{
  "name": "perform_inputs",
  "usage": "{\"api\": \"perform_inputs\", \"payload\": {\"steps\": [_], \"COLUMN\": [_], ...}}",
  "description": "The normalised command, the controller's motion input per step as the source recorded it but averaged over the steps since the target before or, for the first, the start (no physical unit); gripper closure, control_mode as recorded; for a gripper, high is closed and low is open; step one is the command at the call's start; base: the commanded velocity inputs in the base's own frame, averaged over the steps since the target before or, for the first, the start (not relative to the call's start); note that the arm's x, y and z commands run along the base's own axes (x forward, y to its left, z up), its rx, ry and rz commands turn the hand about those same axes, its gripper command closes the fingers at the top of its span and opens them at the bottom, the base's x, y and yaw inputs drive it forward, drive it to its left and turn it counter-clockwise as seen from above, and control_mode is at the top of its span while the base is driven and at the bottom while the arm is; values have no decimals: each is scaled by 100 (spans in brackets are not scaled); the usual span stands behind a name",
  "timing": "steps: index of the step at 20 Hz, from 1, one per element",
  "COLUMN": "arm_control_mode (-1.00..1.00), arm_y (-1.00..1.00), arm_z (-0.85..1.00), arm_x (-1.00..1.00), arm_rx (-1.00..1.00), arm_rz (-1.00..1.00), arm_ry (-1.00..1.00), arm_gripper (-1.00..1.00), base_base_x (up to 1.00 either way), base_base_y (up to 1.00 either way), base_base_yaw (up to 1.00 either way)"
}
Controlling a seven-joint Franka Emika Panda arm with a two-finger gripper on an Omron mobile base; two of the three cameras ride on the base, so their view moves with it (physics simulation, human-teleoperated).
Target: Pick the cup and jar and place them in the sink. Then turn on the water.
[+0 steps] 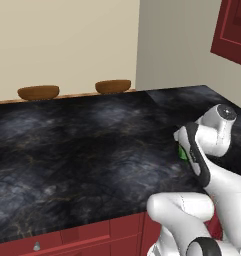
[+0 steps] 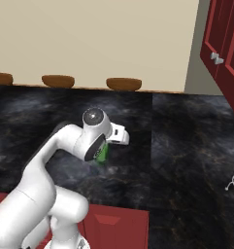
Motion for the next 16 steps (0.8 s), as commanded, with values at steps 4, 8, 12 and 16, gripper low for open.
{"api": "perform_inputs", "payload": {"steps": [4,8,12,16], "arm_control_mode": [-100,-100,-100,-100], "arm_y": [-2,0,0,-2], "arm_z": [48,27,26,36], "arm_x": [-78,-73,-89,-85], "arm_rx": [0,0,0,0], "arm_rz": [0,0,0,0], "arm_ry": [-30,-31,-27,-2], "arm_gripper": [100,100,100,100], "base_base_x": [0,0,0,0], "base_base_y": [0,0,0,0], "base_base_yaw": [0,0,0,0]}}
